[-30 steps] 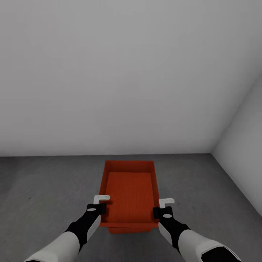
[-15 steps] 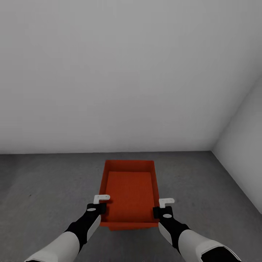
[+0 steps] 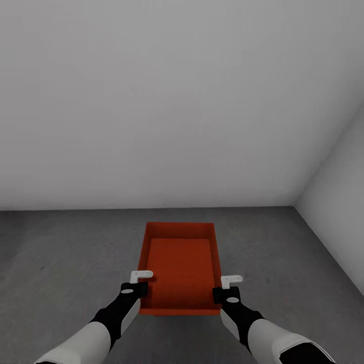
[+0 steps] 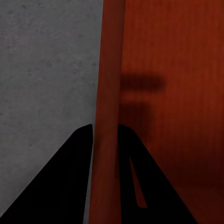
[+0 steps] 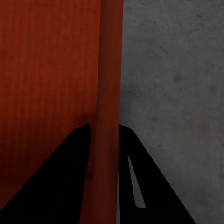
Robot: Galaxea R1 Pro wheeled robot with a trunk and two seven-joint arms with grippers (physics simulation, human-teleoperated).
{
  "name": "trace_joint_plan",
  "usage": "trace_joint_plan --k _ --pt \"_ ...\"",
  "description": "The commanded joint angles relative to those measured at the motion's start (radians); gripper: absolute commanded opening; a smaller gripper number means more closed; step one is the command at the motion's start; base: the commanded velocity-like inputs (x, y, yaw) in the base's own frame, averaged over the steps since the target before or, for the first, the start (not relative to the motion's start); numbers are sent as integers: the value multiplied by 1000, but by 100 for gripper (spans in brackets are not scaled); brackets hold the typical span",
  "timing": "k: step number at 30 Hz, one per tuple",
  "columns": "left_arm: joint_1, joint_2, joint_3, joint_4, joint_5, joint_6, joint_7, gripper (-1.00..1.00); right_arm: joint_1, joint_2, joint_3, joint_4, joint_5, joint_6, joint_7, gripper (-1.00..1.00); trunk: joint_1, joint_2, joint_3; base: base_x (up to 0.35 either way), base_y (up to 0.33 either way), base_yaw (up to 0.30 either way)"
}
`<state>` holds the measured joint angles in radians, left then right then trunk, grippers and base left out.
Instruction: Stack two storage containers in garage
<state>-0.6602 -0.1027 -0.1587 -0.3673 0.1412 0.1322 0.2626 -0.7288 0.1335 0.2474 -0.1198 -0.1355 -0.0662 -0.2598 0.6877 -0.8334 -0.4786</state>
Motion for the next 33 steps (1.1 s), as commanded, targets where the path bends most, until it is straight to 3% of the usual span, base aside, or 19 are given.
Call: trace_joint_plan --k 1,19,33 --pt "-1 0 25 -27 69 -11 17 -100 0 35 -16 2 -19 -3 1 -100 0 -1 -3 0 0 0" --pt "-1 0 24 -26 69 -11 18 -100 0 34 -16 2 -19 -3 0 -100 0 -1 -32 0 0 0" --pt "-1 0 24 -27 69 -11 18 -100 0 35 -16 2 -21 -1 -8 -100 0 -1 -33 0 0 0"
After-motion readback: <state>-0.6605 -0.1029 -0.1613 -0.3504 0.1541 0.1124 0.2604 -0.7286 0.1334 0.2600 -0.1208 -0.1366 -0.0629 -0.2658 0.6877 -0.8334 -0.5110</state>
